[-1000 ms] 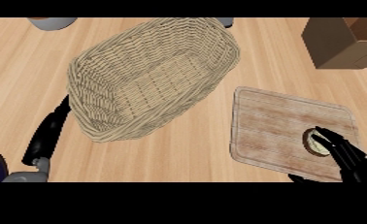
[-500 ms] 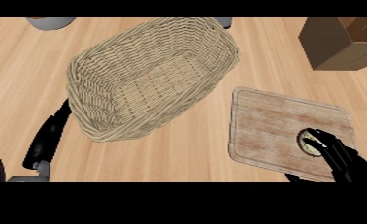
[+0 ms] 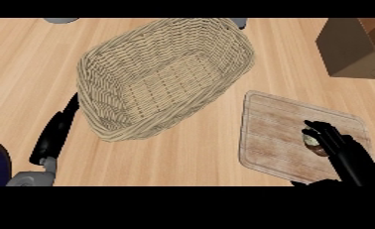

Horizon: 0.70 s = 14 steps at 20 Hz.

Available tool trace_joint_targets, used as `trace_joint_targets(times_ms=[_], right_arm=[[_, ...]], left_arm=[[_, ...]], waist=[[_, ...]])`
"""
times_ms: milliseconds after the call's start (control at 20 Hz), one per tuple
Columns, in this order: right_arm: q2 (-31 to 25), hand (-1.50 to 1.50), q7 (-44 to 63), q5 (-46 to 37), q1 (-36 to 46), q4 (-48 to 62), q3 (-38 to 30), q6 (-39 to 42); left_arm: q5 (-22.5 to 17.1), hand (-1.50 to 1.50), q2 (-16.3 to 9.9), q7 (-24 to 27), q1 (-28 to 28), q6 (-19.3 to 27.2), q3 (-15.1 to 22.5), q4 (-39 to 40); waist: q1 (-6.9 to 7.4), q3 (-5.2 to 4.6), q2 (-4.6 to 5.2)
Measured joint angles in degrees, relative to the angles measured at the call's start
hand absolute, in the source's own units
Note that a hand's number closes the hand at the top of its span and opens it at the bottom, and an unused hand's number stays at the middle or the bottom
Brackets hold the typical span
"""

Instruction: Pick the cupcake from the cutting board and place it in the basket

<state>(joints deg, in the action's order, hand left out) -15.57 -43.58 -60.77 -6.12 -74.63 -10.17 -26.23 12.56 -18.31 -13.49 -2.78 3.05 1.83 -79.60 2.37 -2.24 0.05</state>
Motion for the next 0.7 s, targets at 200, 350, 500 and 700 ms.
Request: trace_joint_targets(times_ms=[200, 350, 500, 700], right_arm=[[1.2, 1.5, 11.8, -6.2, 6.4, -3.1, 3.3, 11.8], [3.9, 1.5, 20.1, -7.2, 12.0, -8.2, 5.3, 20.6], [4.3, 1.5, 25.3, -4.5, 16.1, -16.4, 5.0, 29.3], [4.3, 1.5, 31.7, -1.5, 21.1, -26.4, 3.9, 37.9]], left_arm=[[0.5, 0.0, 0.5, 0.1, 0.0, 0.3, 0.3, 0.7], [0.5, 0.0, 0.2, -0.1, 0.5, 0.5, -0.2, 0.5], [0.0, 0.0, 0.0, -1.1, 0.4, 0.2, -1.1, 0.5], [-0.2, 0.0, 0.1, -0.9, 1.1, 0.2, -1.8, 0.1]], waist=[[-0.16, 0.85, -0.04], [-0.84, 1.49, -0.17], [-1.86, 1.82, -0.33], [-2.33, 2.04, -0.36]])
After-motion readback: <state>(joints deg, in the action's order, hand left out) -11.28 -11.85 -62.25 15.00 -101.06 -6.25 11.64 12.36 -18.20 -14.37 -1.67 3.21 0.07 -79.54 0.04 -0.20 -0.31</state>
